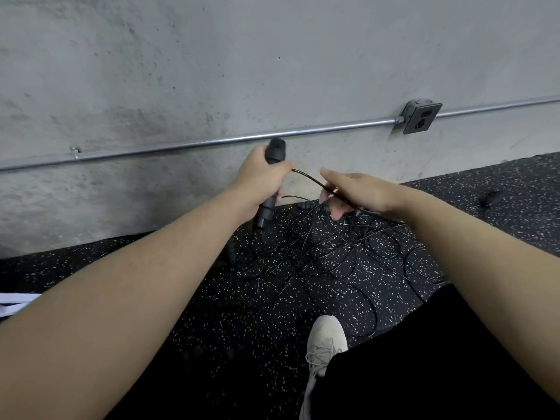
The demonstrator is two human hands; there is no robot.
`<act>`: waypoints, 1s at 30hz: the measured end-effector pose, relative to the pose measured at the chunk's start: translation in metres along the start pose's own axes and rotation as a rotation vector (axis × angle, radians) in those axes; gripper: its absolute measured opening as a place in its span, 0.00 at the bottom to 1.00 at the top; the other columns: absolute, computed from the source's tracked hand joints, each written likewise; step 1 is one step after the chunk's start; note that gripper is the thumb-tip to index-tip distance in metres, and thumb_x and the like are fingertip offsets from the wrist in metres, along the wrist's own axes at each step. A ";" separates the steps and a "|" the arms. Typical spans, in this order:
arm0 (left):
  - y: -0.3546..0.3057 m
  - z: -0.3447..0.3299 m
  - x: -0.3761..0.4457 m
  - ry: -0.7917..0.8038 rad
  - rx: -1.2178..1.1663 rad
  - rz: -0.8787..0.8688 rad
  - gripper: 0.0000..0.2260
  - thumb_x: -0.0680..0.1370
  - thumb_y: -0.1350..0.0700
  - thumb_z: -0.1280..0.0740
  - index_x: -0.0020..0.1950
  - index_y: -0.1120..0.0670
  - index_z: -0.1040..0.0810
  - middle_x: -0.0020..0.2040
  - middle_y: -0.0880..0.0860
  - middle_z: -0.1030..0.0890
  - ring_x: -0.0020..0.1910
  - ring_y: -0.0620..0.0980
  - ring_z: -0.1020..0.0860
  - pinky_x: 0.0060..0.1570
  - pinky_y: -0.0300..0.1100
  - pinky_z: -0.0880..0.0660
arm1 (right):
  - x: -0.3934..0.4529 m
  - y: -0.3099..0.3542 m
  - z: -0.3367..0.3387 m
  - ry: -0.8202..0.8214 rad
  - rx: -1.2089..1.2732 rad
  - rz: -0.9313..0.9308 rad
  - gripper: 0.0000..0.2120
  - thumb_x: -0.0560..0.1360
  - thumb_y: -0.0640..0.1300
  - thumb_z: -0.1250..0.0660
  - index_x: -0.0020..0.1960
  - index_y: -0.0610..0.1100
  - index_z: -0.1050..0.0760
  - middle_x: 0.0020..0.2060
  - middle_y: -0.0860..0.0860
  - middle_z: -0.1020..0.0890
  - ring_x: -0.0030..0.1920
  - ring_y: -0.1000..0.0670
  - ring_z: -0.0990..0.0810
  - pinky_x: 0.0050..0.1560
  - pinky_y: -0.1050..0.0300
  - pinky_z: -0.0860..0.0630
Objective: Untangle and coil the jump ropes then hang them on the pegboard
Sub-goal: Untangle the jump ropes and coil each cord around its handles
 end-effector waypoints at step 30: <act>0.008 0.024 0.007 -0.092 -0.227 0.083 0.12 0.79 0.57 0.28 0.59 0.52 0.28 0.45 0.55 0.20 0.24 0.45 0.27 0.27 0.40 0.24 | -0.002 -0.029 0.028 -0.135 0.117 -0.058 0.28 0.81 0.68 0.51 0.41 0.47 0.29 0.30 0.53 0.20 0.36 0.48 0.21 0.51 0.40 0.26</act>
Point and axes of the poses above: each hand's wrist, its own x-axis towards the middle knuckle, its own z-axis out of the back of the hand, y = z × x, the point moved 9 cm from there along x, towards the middle knuckle
